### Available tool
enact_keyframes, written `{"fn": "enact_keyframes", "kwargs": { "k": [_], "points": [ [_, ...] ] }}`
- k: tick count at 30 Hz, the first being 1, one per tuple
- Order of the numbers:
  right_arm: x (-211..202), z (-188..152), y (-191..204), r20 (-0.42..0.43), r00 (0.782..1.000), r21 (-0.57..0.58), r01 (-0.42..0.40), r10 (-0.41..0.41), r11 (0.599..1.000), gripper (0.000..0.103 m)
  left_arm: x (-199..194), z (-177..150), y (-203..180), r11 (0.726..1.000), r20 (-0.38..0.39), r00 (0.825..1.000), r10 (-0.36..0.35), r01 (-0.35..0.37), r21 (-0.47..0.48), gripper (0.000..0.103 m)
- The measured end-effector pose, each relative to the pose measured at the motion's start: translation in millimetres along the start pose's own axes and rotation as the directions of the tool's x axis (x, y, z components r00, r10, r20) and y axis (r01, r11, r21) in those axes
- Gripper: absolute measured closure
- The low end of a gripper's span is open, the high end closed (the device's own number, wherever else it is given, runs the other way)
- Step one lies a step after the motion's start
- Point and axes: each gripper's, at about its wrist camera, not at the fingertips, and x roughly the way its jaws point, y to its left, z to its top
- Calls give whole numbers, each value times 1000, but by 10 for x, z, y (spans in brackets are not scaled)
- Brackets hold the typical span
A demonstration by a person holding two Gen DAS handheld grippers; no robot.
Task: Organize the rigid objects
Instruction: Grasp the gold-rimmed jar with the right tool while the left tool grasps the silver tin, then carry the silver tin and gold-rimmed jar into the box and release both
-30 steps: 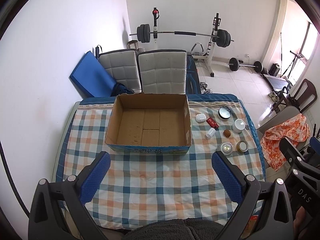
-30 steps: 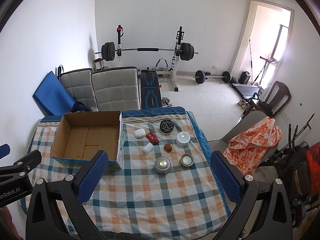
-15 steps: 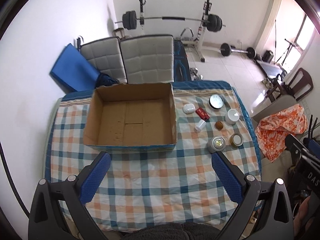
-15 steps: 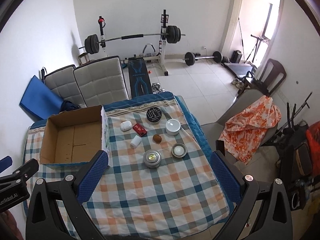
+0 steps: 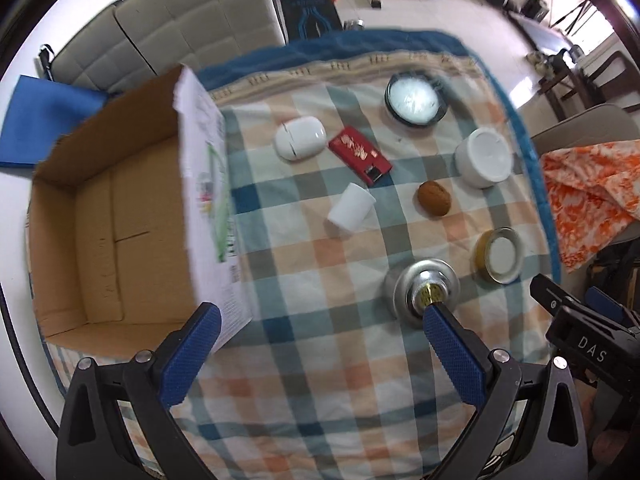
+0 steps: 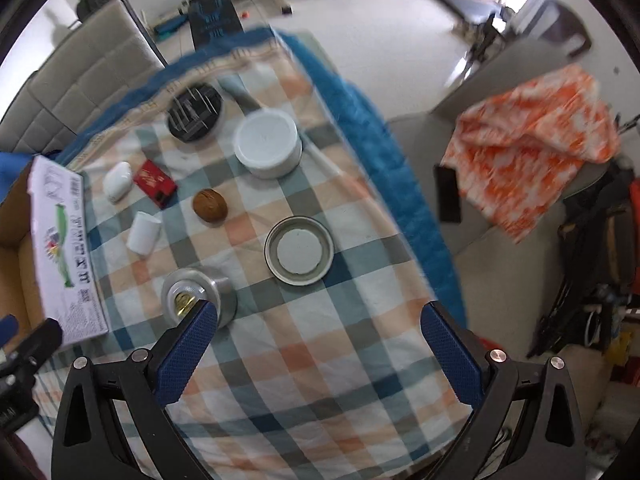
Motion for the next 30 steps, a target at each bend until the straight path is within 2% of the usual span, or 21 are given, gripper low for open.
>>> {"fn": "enact_keyframes", "kwargs": {
  "k": [5, 6, 8, 9, 11, 14, 16, 19, 22, 23, 25, 27, 30],
  "points": [
    [768, 270, 46, -140, 989, 44, -38, 44, 998, 7, 482, 155, -78, 1000, -109, 994, 0, -2, -21, 0],
    [889, 298, 47, -166, 984, 58, -56, 65, 997, 11, 531, 168, -82, 1000, -120, 993, -9, 6, -24, 0],
    [1104, 346, 59, -210, 976, 62, -44, 56, 997, 24, 609, 178, -86, 999, -144, 989, -24, 19, -33, 0],
    [1188, 357, 50, -231, 971, 61, -42, 55, 997, 35, 627, 179, -89, 999, -151, 988, -32, 27, -36, 0],
    [1187, 349, -10, -229, 970, 63, -64, 77, 996, 36, 636, 164, -106, 998, -166, 985, -54, 48, -38, 0],
    [1124, 268, -190, -252, 967, 25, -30, 35, 999, 36, 575, 105, -185, 992, -177, 976, -129, 124, -39, 0],
    [1104, 178, -328, -258, 966, 16, -6, 10, 1000, 36, 600, 80, -274, 988, -187, 970, -154, 150, -32, 0],
    [1138, 85, -528, -288, 957, 34, -14, 23, 999, 36, 778, 62, -480, 988, -237, 960, -146, 152, 8, 0],
    [1201, 57, -647, -300, 954, 49, -4, 18, 999, 36, 973, 86, -634, 991, -267, 958, -106, 125, 55, 0],
    [1216, 58, -661, -303, 953, 55, -1, 18, 998, 35, 1022, 94, -674, 991, -263, 961, -91, 113, 73, 2],
    [1217, 33, -668, -299, 954, 61, -5, 23, 998, 35, 1079, 99, -717, 991, -256, 965, -63, 92, 102, 21],
    [1264, 49, -696, -295, 955, 65, -5, 24, 998, 35, 1139, 89, -742, 988, -266, 961, -72, 105, 111, 33],
    [1291, 41, -701, -291, 956, 76, -7, 29, 997, 35, 1252, 98, -770, 988, -275, 960, -46, 84, 127, 33]
  ]
}}
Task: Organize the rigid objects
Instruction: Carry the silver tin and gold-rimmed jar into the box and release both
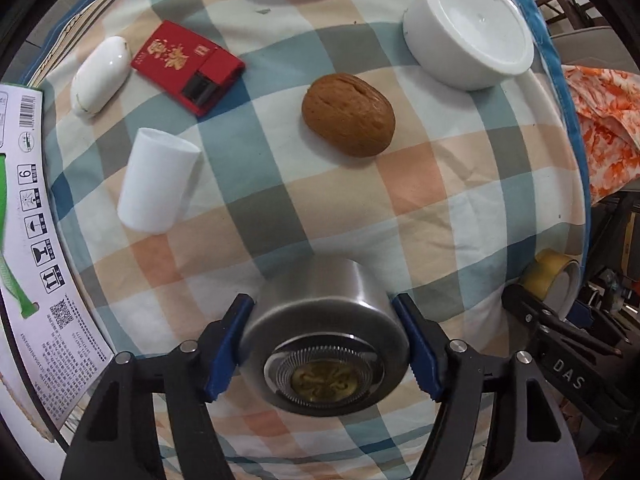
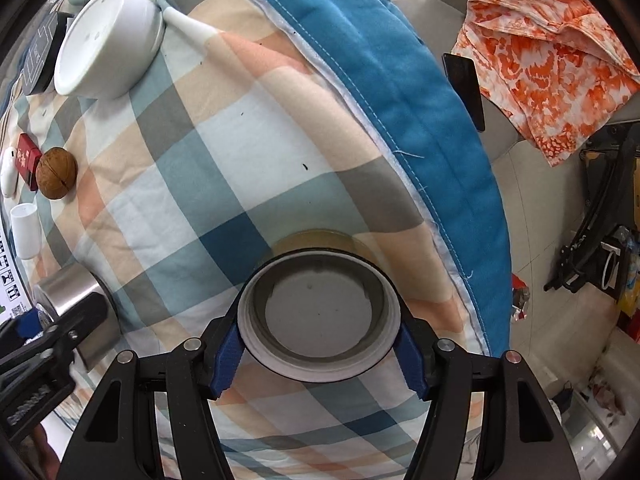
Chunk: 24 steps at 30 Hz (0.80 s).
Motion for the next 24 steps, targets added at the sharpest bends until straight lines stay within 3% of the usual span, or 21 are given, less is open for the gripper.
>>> {"fn": "enact_keyframes", "kwargs": {
  "k": [3, 4, 9, 12, 19, 24],
  "points": [
    [13, 18, -9, 3, 1000, 13, -5, 5, 1000, 35, 199, 33, -40, 1000, -26, 1000, 8, -8, -10, 33],
    [19, 24, -9, 6, 1000, 15, -4, 4, 1000, 35, 226, 153, -101, 1000, -18, 1000, 20, -20, -7, 32],
    [28, 15, 51, 5, 1000, 3, 22, -22, 1000, 36, 225, 153, -260, 998, 25, 998, 59, -59, 13, 34],
    [-31, -42, 100, 16, 1000, -20, 26, -26, 999, 36, 130, 30, -299, 996, 69, 994, 85, -87, 23, 34],
    [-237, -296, 225, 47, 999, -71, -3, 6, 997, 37, -155, -178, -94, 998, 134, 989, 55, -53, -17, 34],
    [-539, -523, 527, 105, 994, -148, -10, 26, 989, 37, -499, -436, 146, 999, 213, 977, 23, -14, -41, 34]
  ]
}}
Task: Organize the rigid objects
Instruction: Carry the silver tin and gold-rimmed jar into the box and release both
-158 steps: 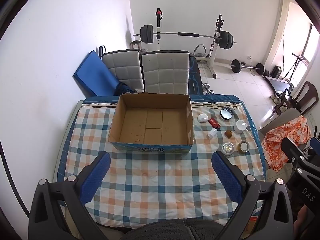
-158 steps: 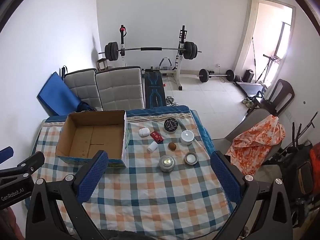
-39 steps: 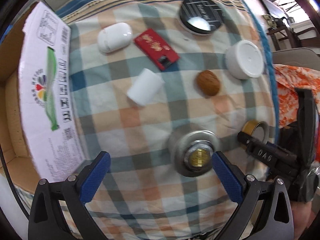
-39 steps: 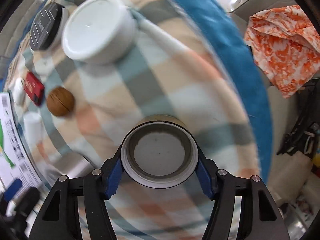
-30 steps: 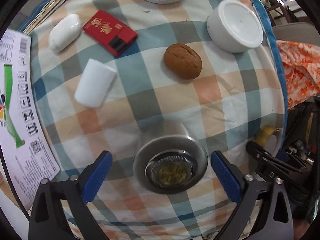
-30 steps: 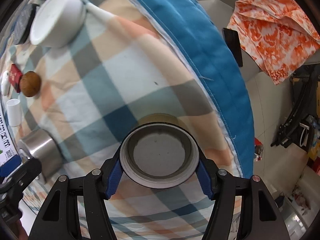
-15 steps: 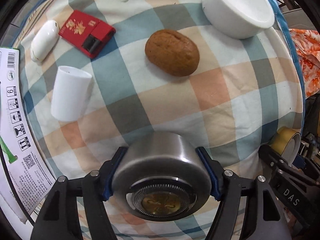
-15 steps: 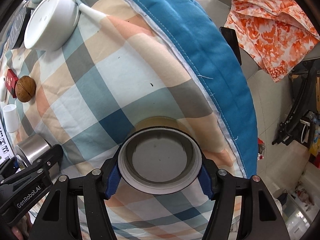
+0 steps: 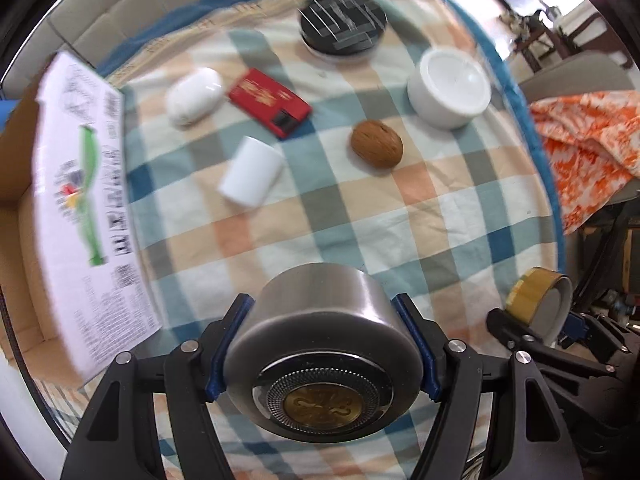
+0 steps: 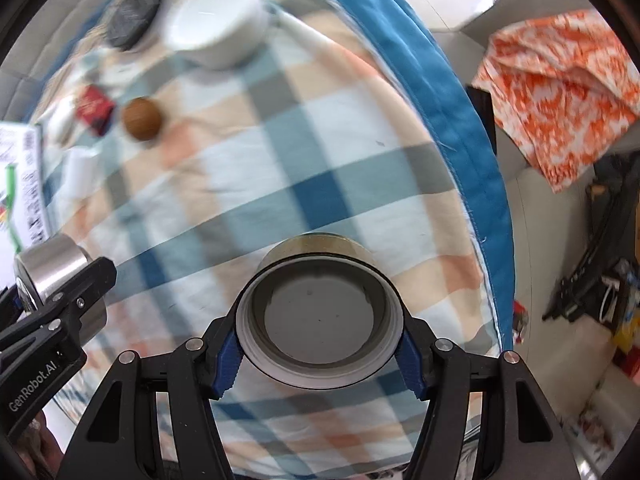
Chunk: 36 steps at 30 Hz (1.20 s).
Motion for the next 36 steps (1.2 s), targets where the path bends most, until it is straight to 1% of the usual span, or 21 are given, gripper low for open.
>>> {"fn": "enact_keyframes", "kwargs": {
  "k": [1, 4, 5, 8, 10, 15, 19, 23, 27, 29, 32, 36],
  "points": [
    [-94, -30, 98, 18, 1000, -16, 0, 0, 1000, 37, -85, -26, 44, 1000, 15, 1000, -9, 9, -4, 34],
    [-334, -111, 365, 61, 998, -61, -2, 6, 998, 37, -569, -110, 160, 1000, 69, 997, -22, 24, -17, 34],
    [-411, -133, 454, 73, 997, -76, 0, 5, 997, 37, -633, -69, 271, 999, 87, 996, -27, 29, -25, 34],
    [-629, -202, 721, 110, 994, -122, -3, 17, 992, 37, -892, -162, 423, 998, 133, 990, -38, 45, -51, 34],
    [-780, -248, 936, 129, 991, -148, -3, 22, 989, 37, -1179, -266, 603, 997, 163, 986, -44, 54, -60, 34],
    [-1094, -355, 1460, 181, 983, -204, -4, 42, 979, 37, -1573, -326, 1059, 993, 233, 971, -56, 79, -90, 34],
    [-1305, -402, 1933, 211, 974, -252, -32, 87, 967, 37, -1812, -342, 1482, 991, 282, 958, -43, 76, -109, 34],
    [-1419, -395, 2448, 220, 965, -297, -71, 141, 952, 37, -1875, -300, 1925, 984, 301, 953, -35, 85, -155, 34],
    [-1361, -278, 2970, 221, 961, -349, -78, 163, 934, 37, -1822, -199, 2372, 978, 291, 956, -40, 98, -187, 34],
    [-1259, -182, 3213, 218, 963, -367, -72, 161, 927, 37, -1753, -116, 2584, 974, 277, 960, -44, 102, -201, 34],
    [-1050, 5, 3565, 191, 969, -385, -74, 157, 920, 37, -1572, 26, 2923, 966, 248, 967, -53, 112, -232, 34],
    [-719, 274, 3966, 140, 979, -389, -83, 148, 917, 37, -1220, 250, 3378, 941, 179, 976, -124, 173, -290, 34]
  ]
}}
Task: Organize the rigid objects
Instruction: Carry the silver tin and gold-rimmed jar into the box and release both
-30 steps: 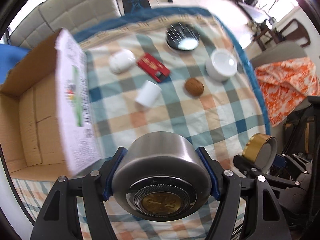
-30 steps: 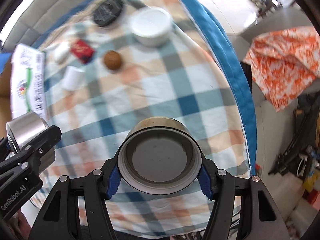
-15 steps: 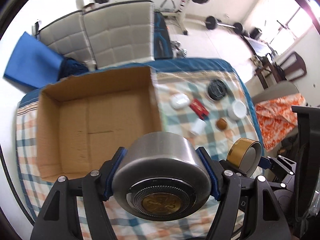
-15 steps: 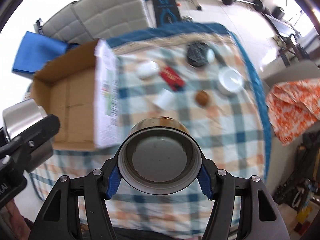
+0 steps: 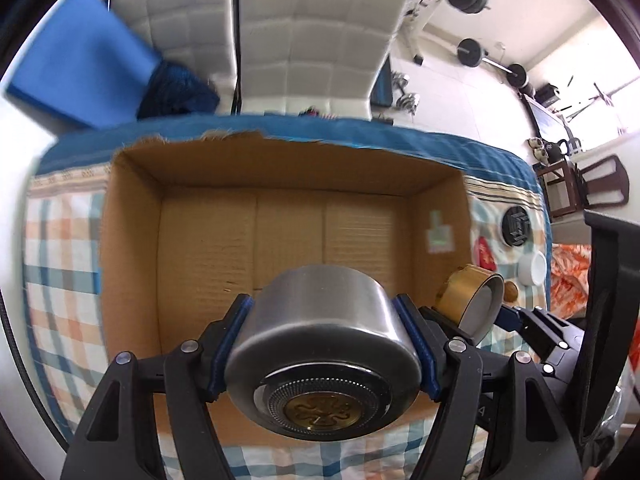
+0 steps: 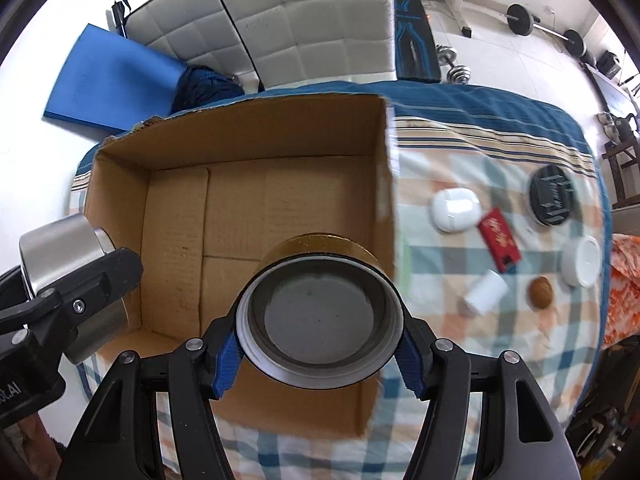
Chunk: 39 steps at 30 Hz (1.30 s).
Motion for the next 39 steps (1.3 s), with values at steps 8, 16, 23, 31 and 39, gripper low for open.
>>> {"fn": "enact_keyframes", "kwargs": {
  "k": [8, 16, 23, 31, 39],
  "points": [
    [671, 444, 256, -52, 999, 18, -7, 8, 1000, 36, 721, 438, 425, 998, -134, 990, -33, 27, -51, 34],
    [1134, 670, 233, -101, 994, 36, 34, -31, 999, 36, 1168, 588, 479, 997, -204, 977, -56, 42, -71, 34],
    [1336, 728, 194, -129, 989, 32, 78, -74, 996, 36, 1323, 594, 483, 997, -235, 970, -55, 39, -72, 33],
    [1364, 791, 196, -175, 982, 47, 76, -66, 996, 29, 1209, 578, 497, 997, -260, 964, -51, 33, -73, 31],
    [1163, 778, 222, -162, 985, 43, 67, -59, 997, 21, 773, 507, 485, 999, -192, 981, 17, -24, -34, 9]
  ]
}}
